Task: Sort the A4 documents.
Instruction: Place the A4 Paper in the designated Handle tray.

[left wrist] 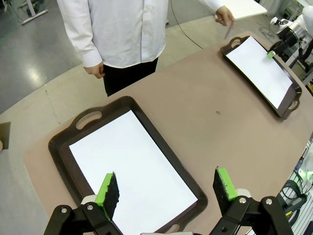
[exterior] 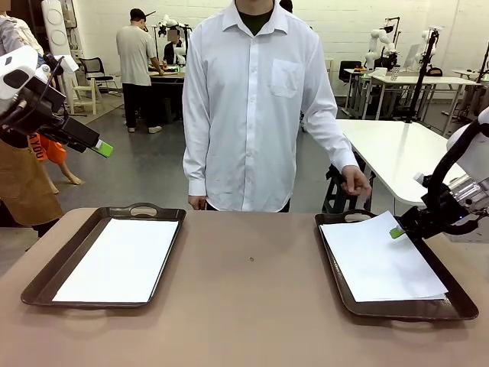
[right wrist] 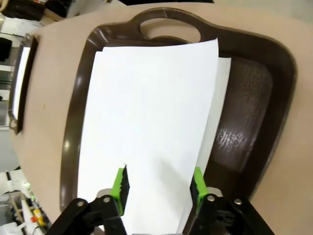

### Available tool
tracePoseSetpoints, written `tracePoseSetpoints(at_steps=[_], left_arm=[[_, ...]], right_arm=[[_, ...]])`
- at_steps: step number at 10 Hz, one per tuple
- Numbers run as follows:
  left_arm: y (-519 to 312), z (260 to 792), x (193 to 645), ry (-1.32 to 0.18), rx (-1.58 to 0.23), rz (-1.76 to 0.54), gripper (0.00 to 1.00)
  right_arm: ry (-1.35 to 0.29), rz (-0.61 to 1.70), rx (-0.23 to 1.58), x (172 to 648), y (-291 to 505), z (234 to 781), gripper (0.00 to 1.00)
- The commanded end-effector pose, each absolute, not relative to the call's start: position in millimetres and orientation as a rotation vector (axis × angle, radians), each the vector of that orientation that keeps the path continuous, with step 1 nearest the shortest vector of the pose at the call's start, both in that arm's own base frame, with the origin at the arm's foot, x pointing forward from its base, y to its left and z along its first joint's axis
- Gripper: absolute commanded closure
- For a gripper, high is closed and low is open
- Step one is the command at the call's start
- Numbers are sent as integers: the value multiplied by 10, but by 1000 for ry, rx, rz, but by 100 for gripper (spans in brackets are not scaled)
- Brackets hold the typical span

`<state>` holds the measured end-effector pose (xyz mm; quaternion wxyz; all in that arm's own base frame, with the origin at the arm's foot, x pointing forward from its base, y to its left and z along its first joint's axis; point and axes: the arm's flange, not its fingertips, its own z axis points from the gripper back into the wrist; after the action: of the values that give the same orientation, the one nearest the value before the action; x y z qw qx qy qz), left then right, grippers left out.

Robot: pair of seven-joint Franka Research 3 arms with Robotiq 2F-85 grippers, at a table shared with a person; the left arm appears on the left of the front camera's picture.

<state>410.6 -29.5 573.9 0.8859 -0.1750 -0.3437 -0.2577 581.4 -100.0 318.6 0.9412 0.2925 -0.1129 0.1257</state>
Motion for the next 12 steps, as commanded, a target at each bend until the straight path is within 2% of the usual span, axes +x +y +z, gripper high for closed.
tracePoseSetpoints(at_steps=[1,2,3,12], left_arm=[[-302,5736,4102,-714,-358,-536,0],[-302,5736,4102,-714,-358,-536,0],[-302,5736,4102,-714,-358,-536,0],[-302,5736,4102,-714,-358,-536,0]], right_arm=[[-225,236,524,5726,-970,3214,19],[-235,226,507,5725,-1013,3242,6],[-245,221,498,5728,-1041,3274,0],[-256,240,520,5778,-1082,3292,0]])
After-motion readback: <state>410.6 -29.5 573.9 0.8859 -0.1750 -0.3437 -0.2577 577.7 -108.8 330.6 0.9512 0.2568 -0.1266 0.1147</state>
